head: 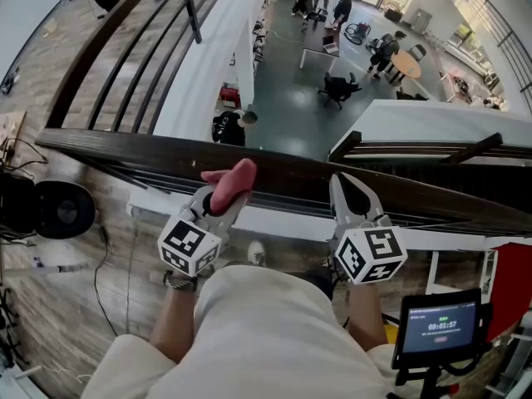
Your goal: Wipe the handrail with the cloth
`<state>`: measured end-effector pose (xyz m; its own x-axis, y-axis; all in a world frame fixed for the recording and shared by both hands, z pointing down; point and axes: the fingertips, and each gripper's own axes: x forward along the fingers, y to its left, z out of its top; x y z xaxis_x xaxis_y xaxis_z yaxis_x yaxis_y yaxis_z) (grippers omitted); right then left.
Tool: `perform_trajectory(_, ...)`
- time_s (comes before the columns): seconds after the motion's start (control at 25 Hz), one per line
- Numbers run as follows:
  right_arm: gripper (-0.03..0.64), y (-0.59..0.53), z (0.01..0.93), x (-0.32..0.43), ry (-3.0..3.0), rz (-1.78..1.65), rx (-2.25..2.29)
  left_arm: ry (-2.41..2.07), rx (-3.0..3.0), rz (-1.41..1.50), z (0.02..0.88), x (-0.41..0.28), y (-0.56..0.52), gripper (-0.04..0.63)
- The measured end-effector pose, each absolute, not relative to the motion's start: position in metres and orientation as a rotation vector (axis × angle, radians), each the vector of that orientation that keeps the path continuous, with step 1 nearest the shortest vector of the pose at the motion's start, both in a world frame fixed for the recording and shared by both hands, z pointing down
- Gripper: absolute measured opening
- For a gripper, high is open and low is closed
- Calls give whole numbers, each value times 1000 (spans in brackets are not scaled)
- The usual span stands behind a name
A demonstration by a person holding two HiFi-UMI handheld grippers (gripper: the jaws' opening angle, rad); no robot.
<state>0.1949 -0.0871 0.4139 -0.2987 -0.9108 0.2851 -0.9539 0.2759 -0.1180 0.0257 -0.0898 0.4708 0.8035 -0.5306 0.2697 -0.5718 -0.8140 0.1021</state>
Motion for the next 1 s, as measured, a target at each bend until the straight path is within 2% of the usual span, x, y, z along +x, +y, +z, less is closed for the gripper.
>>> perform_trajectory(1.0,3,-85,416,197,-2375,398,1757,-907,2836,239,426,36,-104,34)
